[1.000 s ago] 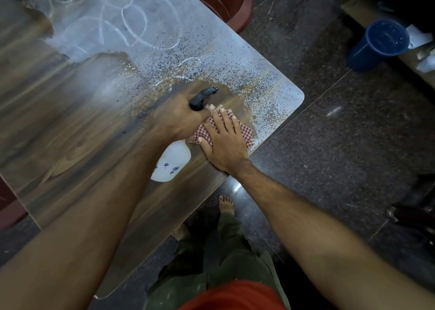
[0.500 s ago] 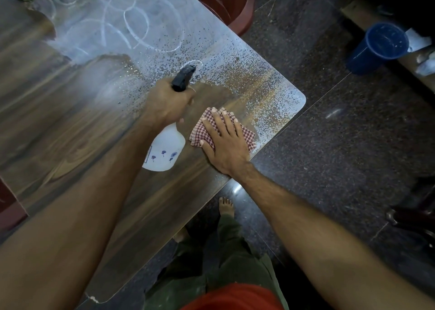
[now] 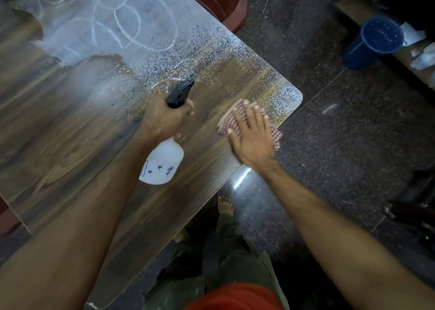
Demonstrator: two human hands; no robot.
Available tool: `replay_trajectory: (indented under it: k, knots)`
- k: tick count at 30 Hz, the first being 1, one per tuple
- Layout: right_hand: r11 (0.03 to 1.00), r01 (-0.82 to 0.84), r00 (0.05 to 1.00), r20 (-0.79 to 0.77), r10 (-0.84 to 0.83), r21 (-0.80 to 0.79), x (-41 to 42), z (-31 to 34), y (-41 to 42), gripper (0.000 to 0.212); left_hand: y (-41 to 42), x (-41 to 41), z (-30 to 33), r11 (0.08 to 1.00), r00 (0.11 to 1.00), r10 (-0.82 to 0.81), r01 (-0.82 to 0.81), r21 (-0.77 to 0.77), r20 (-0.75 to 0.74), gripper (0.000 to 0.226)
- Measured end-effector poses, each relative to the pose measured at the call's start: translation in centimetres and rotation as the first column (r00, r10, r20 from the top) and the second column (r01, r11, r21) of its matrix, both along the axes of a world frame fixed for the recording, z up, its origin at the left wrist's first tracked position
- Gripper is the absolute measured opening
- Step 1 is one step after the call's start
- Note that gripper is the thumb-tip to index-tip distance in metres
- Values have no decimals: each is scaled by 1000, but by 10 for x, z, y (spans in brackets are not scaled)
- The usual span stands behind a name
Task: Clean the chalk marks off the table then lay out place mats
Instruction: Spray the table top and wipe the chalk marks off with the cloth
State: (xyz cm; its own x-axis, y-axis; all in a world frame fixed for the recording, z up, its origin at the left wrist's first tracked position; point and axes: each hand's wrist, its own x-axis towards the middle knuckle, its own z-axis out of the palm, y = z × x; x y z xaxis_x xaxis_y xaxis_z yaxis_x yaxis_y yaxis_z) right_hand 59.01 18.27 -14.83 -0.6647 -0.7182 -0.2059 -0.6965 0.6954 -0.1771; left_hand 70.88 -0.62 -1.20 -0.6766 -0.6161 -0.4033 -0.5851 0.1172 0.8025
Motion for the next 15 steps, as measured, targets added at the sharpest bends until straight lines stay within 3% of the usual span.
replay_trajectory:
  k: [3, 7, 15]
  knots:
    - [987, 158, 987, -35, -157, 29, -61, 0, -2, 69, 2, 2, -2, 1000, 1000, -14, 14, 3, -22, 10]
    - [971, 239, 970, -50, -238, 20, -89, 0, -20, 71, 1, 1, -4, 999, 998, 2, 1, 42, -68, 8]
    - [993, -108, 994, 18, 108, 38, -15, 3, 15, 70, 2, -11, 3, 997, 991, 72, -70, 22, -116, 6]
